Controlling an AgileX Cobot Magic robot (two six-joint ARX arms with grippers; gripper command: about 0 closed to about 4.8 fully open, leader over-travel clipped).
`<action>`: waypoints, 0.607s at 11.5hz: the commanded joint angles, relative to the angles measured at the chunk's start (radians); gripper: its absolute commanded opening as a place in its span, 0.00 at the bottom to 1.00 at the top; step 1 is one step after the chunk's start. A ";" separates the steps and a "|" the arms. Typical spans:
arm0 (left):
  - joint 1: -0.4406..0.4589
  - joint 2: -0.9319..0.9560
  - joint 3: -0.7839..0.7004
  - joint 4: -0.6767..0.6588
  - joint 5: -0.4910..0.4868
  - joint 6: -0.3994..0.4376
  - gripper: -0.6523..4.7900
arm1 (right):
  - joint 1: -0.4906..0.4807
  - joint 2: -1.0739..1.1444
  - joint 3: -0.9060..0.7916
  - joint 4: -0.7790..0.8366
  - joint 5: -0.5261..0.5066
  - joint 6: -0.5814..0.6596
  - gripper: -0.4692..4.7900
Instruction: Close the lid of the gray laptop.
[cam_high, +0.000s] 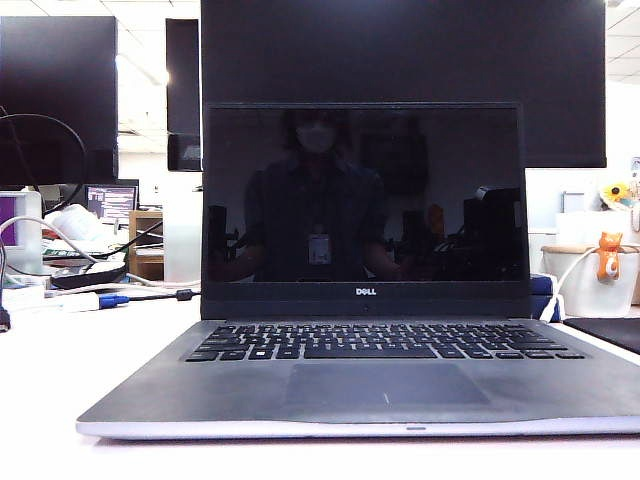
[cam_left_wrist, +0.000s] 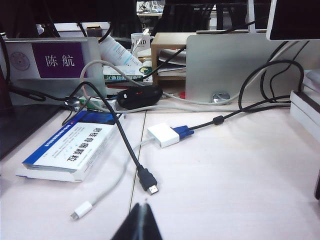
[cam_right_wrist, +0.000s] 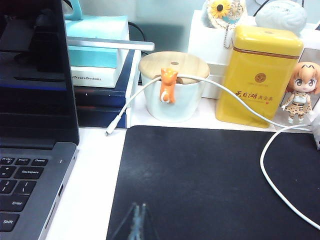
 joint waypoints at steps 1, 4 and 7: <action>0.000 -0.002 0.000 -0.014 0.002 -0.008 0.11 | 0.001 -0.001 -0.002 0.017 0.001 0.028 0.09; 0.000 -0.002 0.016 0.012 0.120 -0.100 0.11 | 0.001 -0.001 -0.001 0.022 0.003 0.094 0.09; 0.000 0.035 0.191 0.003 0.006 -0.135 0.11 | 0.001 -0.001 0.047 0.046 0.075 0.152 0.09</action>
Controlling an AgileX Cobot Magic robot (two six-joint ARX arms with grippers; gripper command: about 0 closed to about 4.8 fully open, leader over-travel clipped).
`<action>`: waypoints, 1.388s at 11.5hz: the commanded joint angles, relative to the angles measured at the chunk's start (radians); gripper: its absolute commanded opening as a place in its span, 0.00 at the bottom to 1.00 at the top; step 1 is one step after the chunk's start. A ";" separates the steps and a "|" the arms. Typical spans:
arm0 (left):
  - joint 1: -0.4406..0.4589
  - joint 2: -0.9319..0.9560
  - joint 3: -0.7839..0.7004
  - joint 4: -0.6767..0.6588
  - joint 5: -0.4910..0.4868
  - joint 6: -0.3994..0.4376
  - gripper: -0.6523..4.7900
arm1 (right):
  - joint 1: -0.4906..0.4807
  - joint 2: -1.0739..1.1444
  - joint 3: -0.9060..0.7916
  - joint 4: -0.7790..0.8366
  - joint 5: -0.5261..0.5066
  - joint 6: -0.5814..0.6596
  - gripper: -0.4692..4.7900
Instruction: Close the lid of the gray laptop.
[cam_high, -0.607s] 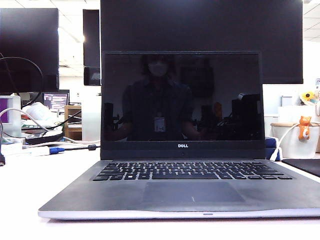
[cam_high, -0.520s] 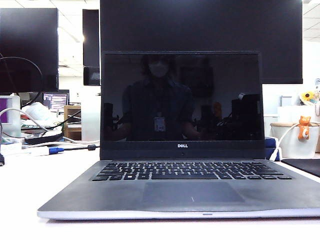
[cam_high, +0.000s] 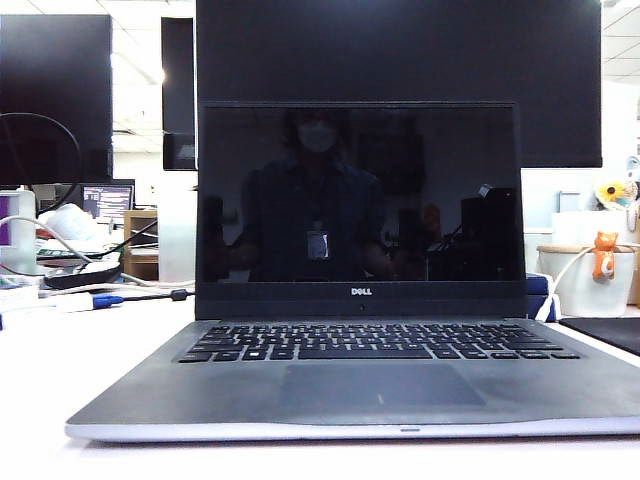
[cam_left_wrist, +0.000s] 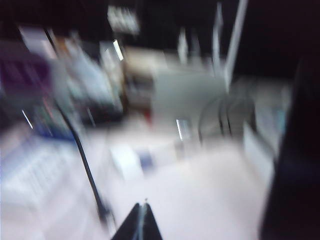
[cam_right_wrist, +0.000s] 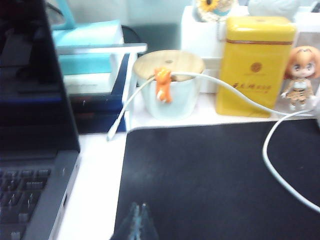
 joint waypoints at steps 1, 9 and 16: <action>0.000 0.089 0.170 0.004 -0.083 0.009 0.11 | 0.001 0.000 0.069 0.069 0.103 0.053 0.09; 0.000 1.064 1.043 -0.198 0.386 0.383 0.11 | 0.002 0.475 0.464 0.119 -0.020 0.014 0.09; -0.003 1.301 1.384 -0.471 0.518 0.526 0.11 | -0.001 0.861 1.140 -0.440 -0.385 -0.114 0.09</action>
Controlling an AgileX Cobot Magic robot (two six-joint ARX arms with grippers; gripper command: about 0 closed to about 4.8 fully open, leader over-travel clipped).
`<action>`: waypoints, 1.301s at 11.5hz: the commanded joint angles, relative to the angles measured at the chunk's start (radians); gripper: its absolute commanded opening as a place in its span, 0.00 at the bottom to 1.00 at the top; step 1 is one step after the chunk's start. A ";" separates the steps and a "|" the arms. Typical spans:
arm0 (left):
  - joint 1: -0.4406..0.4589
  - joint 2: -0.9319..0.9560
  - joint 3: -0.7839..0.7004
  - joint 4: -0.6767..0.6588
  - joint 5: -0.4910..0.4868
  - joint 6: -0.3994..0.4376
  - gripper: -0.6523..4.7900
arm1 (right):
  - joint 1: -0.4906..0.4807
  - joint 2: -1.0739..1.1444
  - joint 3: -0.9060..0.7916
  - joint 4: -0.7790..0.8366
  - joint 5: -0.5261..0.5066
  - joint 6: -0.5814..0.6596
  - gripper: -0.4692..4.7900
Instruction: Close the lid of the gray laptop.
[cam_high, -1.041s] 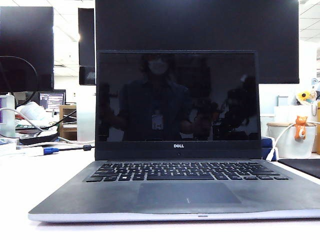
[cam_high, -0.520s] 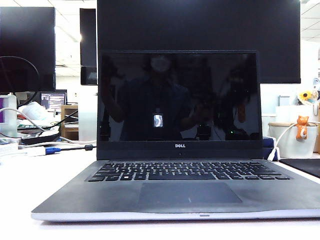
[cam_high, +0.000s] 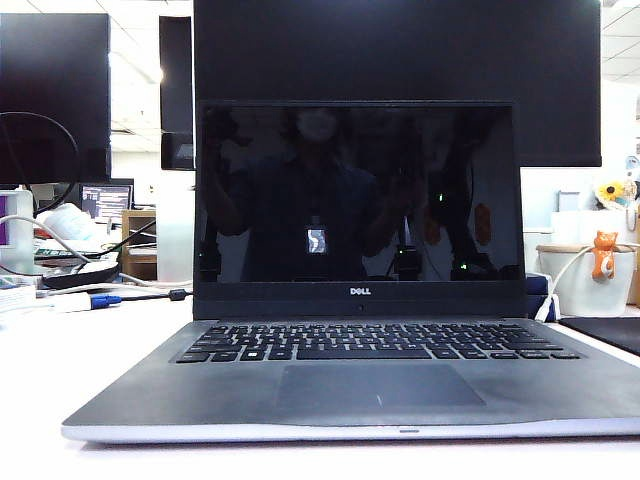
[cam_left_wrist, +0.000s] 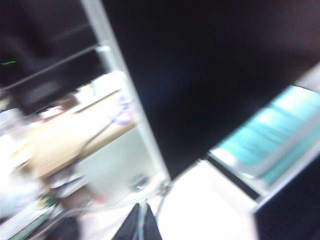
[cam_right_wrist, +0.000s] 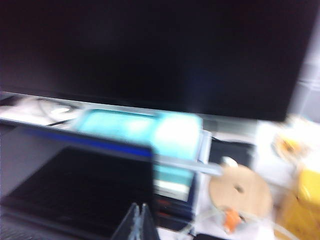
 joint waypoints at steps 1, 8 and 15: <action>-0.014 0.104 0.143 -0.143 0.069 0.010 0.11 | -0.001 0.140 0.247 -0.235 -0.131 -0.037 0.09; -0.205 0.343 0.368 -0.364 -0.134 -0.023 0.11 | -0.002 0.350 0.374 -0.380 -0.334 -0.051 0.09; -0.338 0.441 0.378 -0.389 -0.388 -0.132 0.11 | -0.002 0.364 0.372 -0.368 -0.365 -0.059 0.09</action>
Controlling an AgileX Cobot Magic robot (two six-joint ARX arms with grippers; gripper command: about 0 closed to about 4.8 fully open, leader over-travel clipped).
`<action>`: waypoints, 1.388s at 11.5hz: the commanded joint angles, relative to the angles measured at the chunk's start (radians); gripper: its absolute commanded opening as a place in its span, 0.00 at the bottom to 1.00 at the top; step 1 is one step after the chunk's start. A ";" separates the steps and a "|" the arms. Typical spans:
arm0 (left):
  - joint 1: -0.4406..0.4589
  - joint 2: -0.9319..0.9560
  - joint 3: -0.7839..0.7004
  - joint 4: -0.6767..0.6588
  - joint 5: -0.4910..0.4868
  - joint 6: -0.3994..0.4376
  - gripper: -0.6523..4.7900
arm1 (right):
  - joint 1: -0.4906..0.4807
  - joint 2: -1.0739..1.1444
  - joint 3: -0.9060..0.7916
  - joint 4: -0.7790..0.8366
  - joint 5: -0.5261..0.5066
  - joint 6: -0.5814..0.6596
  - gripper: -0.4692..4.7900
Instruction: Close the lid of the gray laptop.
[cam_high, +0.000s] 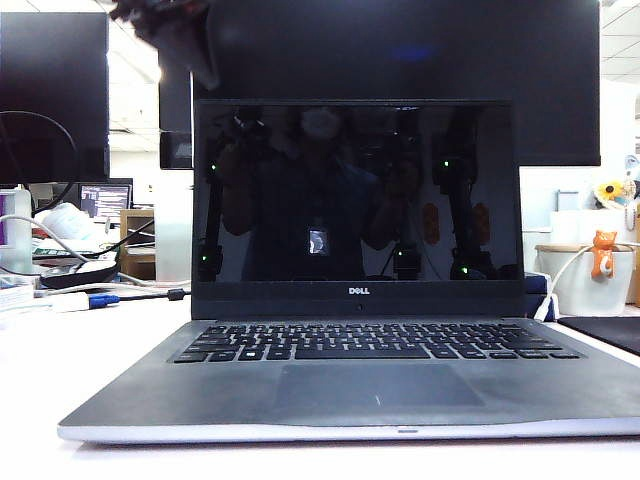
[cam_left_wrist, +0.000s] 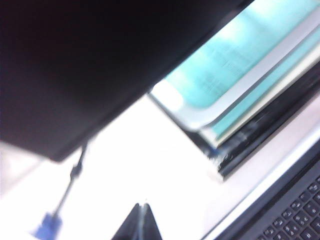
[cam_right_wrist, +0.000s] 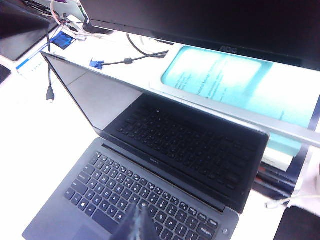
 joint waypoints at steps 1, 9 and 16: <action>-0.022 0.013 0.009 -0.014 -0.075 -0.032 0.11 | 0.000 -0.002 0.004 0.017 -0.015 -0.008 0.09; -0.084 0.069 0.008 -0.495 0.547 0.215 0.11 | 0.000 -0.002 -0.002 0.018 -0.012 -0.027 0.09; -0.155 0.057 0.007 -0.330 0.282 -0.057 0.11 | -0.013 -0.002 -0.004 -0.035 -0.010 -0.045 0.09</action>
